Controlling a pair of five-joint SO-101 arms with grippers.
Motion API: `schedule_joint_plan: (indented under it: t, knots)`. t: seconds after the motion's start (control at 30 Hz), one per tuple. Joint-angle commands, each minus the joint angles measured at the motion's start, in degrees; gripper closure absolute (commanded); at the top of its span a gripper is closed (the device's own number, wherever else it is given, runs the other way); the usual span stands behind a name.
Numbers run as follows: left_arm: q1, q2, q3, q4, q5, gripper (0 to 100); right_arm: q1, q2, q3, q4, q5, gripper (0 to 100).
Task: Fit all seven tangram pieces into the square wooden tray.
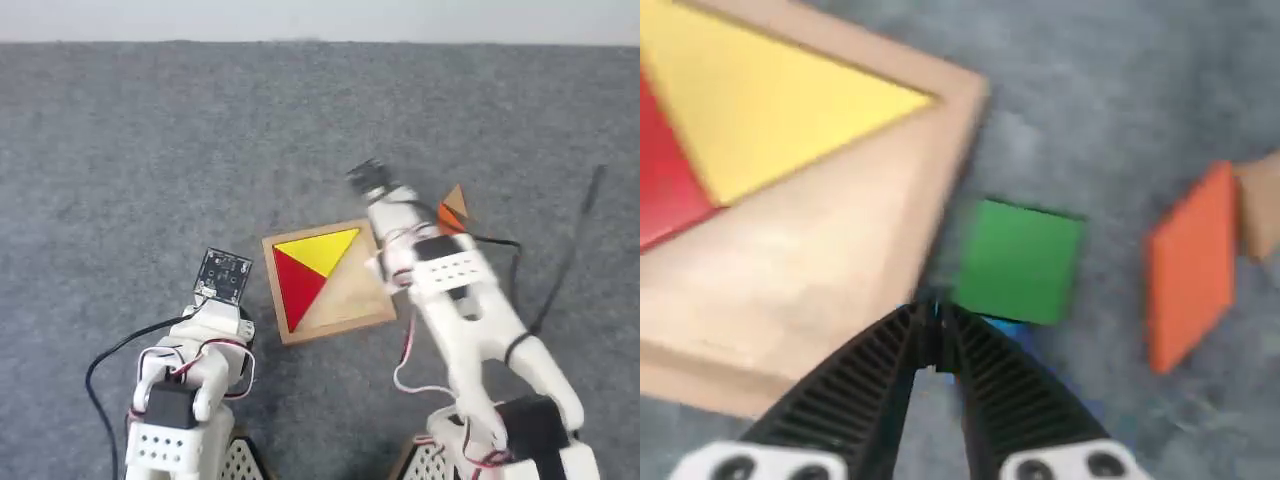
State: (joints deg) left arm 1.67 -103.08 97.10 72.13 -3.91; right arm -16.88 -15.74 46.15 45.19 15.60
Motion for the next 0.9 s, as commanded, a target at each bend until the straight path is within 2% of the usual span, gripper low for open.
schedule_joint_plan:
  t: [0.0, 0.13, 0.47, 0.87]
  knots:
    - [-0.35, -1.05, -0.57, 0.18, -0.18, 98, 4.35, 1.63, -5.19, -1.36, 0.0, 93.1]
    - [-0.35, -1.05, -0.57, 0.18, -0.18, 98, 5.58, 8.22, -9.49, -1.36, 2.99, 83.3]
    - [-0.35, -1.05, -0.57, 0.18, -0.18, 98, 11.56, 21.58, -22.77, -1.45, 2.99, 84.3]
    - [-0.35, -1.05, -0.57, 0.18, -0.18, 98, 11.91, 25.8, -24.0, -1.71, 3.52, 84.3]
